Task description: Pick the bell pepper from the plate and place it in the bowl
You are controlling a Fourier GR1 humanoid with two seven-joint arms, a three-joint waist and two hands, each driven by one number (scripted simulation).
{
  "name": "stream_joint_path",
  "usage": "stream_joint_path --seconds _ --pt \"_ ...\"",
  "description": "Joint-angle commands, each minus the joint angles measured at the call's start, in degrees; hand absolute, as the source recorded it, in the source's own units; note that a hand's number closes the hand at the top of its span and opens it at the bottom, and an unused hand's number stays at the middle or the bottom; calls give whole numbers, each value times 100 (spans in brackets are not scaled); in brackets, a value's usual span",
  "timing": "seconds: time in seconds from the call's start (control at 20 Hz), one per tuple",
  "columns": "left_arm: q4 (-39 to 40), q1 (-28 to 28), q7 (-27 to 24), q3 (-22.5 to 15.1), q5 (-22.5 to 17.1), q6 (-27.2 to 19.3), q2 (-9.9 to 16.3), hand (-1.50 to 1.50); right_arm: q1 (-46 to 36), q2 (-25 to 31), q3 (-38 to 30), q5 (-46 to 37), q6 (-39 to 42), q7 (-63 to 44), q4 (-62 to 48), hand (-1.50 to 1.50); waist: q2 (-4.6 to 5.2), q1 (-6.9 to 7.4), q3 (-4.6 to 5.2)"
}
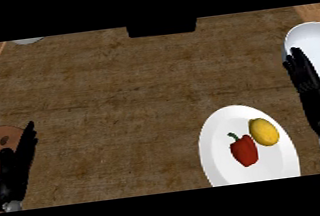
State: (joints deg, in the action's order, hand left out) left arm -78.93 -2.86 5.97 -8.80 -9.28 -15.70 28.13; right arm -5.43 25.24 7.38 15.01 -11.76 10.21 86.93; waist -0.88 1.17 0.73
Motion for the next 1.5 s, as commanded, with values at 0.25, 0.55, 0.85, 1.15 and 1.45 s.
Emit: stream_joint_path --seconds 0.25,0.55,0.85,1.15,1.45 --pt "-922 1284 -510 79 261 -151 -16 0 -744 -52 1145 1381 3424 264 -106 150 170 340 -163" --pt "-1136 1484 -137 -162 359 -207 -204 0 -948 784 63 1322 4791 2098 -2145 -150 194 137 -131" --pt "-887 1755 21 -222 502 -315 -362 0 -1423 1612 394 -449 5393 3731 -2437 -150 186 81 -111" --pt "-881 1951 237 -238 615 -350 -405 0 -2005 2116 1132 -1639 4839 3637 -1998 -150 133 38 -89" --pt "-1009 1632 184 -112 649 -349 -367 0 -2365 2173 1914 -2530 4459 3272 -1558 -150 97 15 -76"
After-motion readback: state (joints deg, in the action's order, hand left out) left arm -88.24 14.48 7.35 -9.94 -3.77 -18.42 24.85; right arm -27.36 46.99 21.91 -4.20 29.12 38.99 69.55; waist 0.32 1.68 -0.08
